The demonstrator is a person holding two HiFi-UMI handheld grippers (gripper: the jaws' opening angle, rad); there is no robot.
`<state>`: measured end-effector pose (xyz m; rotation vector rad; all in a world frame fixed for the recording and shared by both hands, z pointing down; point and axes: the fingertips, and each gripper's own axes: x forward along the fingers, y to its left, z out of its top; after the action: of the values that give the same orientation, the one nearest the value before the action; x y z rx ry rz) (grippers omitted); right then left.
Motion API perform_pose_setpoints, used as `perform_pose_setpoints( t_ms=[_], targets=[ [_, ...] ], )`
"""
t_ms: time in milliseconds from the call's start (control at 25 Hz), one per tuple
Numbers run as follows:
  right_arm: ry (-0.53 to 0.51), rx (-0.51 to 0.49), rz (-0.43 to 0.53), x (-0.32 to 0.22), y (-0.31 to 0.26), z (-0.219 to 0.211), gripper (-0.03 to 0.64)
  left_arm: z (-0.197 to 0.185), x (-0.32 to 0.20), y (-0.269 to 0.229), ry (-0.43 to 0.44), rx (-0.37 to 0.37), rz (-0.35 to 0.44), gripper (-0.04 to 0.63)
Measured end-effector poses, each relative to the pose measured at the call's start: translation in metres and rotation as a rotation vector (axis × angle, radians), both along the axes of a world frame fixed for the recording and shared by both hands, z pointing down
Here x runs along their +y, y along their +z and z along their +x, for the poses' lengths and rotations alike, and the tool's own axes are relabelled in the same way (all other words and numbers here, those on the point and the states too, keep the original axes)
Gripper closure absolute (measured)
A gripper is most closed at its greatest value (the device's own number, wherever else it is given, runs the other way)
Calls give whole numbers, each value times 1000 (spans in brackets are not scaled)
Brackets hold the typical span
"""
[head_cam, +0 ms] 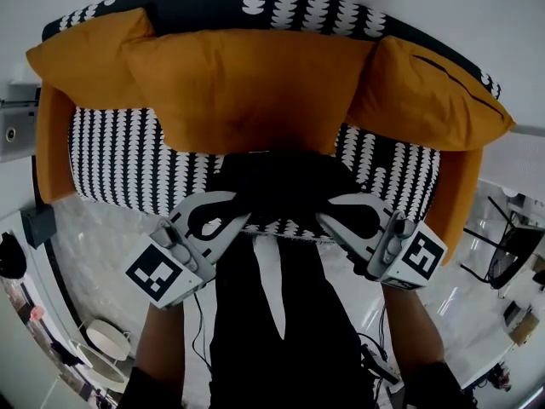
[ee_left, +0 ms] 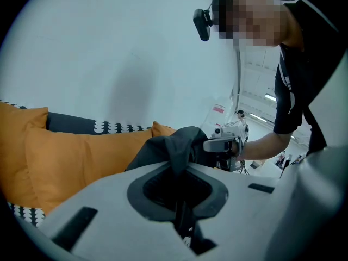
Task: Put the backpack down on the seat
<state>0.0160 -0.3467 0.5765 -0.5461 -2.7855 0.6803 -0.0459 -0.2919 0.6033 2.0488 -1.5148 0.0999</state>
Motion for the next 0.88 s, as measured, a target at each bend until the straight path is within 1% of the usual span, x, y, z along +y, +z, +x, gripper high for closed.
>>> perform_pose_setpoints(
  t_ms=[120, 280, 400, 600, 800, 880],
  targets=[
    [-11, 15, 78, -6, 3, -8, 589, -8, -9, 2, 1, -21, 1, 566],
    [-9, 20, 100, -16, 11, -18, 589, -17, -19, 11, 12, -76, -11, 566],
    [2, 23, 117, -20, 14, -27, 589, -26, -23, 14, 12, -79, -13, 566],
    [7, 37, 216, -30, 17, -37, 589, -34, -34, 16, 5, -84, -4, 566],
    [14, 47, 257, -41, 24, -44, 589, -42, -46, 23, -3, -88, -3, 566],
    [18, 47, 279, -45, 26, -47, 589, -48, -50, 27, -3, -106, 5, 566]
  ],
)
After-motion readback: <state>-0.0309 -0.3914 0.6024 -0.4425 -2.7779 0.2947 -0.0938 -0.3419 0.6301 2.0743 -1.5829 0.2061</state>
